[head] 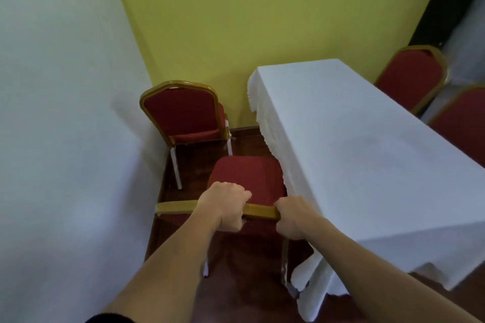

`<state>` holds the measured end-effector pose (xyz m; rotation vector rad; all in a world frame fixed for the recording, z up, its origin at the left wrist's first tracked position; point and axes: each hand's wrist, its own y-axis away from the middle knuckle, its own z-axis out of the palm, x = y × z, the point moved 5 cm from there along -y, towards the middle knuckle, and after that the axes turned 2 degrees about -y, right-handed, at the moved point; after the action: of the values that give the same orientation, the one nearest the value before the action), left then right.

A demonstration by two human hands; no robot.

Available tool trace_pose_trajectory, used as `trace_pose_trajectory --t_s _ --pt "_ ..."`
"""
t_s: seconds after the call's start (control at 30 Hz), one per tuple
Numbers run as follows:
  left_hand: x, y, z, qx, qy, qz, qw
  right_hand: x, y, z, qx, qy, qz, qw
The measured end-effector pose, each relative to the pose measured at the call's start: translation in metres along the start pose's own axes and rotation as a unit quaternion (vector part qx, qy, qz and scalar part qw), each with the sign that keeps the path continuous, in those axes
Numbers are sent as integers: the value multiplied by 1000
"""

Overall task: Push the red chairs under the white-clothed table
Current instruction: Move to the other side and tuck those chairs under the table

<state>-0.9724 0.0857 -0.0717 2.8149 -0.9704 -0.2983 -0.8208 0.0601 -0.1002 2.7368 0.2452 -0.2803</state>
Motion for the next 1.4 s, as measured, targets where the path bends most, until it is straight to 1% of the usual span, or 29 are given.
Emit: trace_pose_trajectory --t_s 0.13,0.27,0.43,0.53,0.6,0.7,0.8,0.87,0.9,0.93,0.97,1.0,1.03,1.07,1.1,1.13,1.17,1.2,1.23,1.27,1.3,1.33,1.37,1.4 --pt "-18 4 3 15 12 38 999 -19 -1 5 32 -34 67 997" --pt "-27 12 7 0 30 74 997 -39 10 6 27 -39 114 992" --pt "-45 28 7 9 25 108 994 -68 19 13 30 -38 137 989" --pt "-61 40 8 -5 -2 121 993 -92 22 19 28 -27 136 990" --pt "-74 46 9 -14 -18 128 992 -111 21 19 27 0 127 991" --pt "-99 53 13 -28 -40 124 991 -139 16 19 32 32 112 993" --pt "-115 60 18 -49 -50 91 993 -156 10 23 24 38 97 994" --pt "-119 67 16 -78 -2 60 995 -158 8 24 13 45 95 994" --pt "-125 73 13 -107 66 34 992 -158 6 24 10 44 95 995" --pt "-130 77 9 -138 161 8 977 -156 6 25 11 34 101 994" --pt "-133 82 2 -156 269 -15 950 -152 6 27 12 21 109 994" --pt "-140 89 -2 -147 363 -42 919 -152 4 30 11 12 113 993" --pt "-147 93 -4 -109 423 -75 896 -152 3 33 9 2 119 993" --pt "-156 97 -5 -50 443 -127 886 -151 2 36 10 -14 123 992" --pt "-165 102 -1 15 436 -204 876 -151 2 39 11 -37 128 991" --pt "-171 110 5 72 434 -292 850 -150 2 42 13 -60 134 989" --pt "-170 119 12 108 460 -376 797 -149 2 44 14 -82 141 987" --pt "-163 126 21 122 512 -443 726 -148 3 46 14 -102 147 984" --pt "-151 129 31 127 576 -484 646 -147 4 49 16 -125 154 980" --pt "-137 126 42 122 642 -501 568 -146 6 52 20 -147 160 976" --pt "-120 120 50 118 699 -496 502 -145 7 53 25 -164 165 972" --pt "-103 112 56 115 738 -483 457 -144 8 54 31 -175 167 970" --pt "-90 106 59 118 758 -472 435 -143 10 55 33 -179 166 969" --pt "-83 104 60 127 762 -471 425 -142 11 55 32 -178 162 970"
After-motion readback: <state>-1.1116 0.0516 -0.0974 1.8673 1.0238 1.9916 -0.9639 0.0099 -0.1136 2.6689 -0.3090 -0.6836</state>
